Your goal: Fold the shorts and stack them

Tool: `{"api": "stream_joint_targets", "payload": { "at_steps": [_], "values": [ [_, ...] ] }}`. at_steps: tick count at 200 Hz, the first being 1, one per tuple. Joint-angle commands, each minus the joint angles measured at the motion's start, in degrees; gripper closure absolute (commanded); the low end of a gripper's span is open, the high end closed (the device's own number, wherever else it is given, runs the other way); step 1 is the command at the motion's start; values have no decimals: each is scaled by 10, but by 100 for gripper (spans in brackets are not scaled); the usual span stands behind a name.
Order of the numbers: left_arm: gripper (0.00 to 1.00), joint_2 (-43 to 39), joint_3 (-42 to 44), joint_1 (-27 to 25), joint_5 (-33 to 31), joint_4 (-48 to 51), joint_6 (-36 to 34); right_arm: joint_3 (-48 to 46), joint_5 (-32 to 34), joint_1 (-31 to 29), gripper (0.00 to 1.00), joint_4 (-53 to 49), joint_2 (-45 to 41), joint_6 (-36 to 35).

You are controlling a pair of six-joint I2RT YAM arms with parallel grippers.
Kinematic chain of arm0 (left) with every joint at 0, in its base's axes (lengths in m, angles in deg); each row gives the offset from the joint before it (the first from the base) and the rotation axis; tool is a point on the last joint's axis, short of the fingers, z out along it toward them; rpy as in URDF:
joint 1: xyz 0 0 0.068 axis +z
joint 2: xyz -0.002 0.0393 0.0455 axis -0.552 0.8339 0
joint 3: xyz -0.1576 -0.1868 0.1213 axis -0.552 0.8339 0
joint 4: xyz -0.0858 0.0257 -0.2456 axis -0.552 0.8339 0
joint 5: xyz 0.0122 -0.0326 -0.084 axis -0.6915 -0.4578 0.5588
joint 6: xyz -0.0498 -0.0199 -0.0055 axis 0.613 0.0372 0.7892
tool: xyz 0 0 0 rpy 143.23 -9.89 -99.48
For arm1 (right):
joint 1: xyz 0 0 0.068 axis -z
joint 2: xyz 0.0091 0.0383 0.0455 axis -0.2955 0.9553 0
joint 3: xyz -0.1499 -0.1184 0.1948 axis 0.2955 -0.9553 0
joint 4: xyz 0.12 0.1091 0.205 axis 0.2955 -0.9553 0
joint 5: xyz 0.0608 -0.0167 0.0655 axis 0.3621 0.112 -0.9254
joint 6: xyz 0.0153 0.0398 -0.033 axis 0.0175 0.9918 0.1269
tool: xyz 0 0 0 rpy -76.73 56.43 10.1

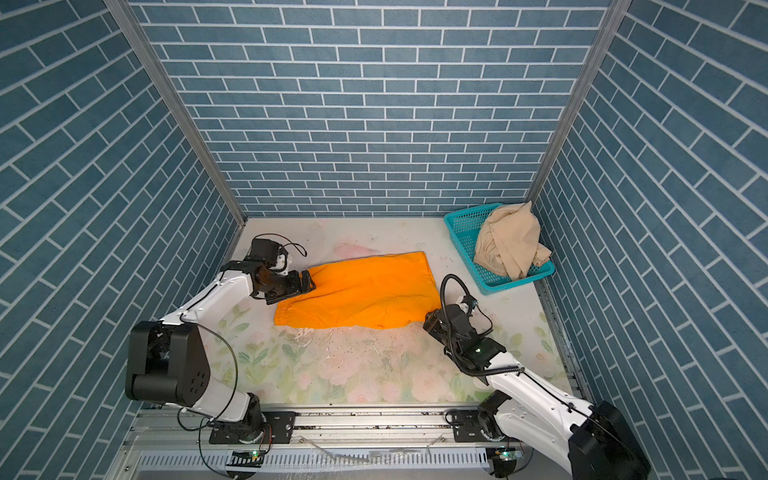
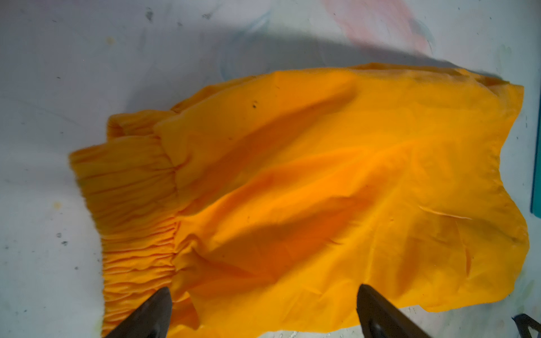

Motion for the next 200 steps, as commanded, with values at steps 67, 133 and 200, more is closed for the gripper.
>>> {"api": "stream_joint_targets", "payload": {
  "at_steps": [67, 133, 200],
  "values": [
    [0, -30, -9, -240, -29, -10, -57, 7, -87, 1, 27, 233, 192, 35],
    [0, -16, 29, -302, -55, -54, -107, 70, -67, 8, 27, 222, 274, -92],
    [0, 39, 12, -334, -69, -76, -140, 147, -102, 22, 35, 159, 318, -176]
  ]
}}
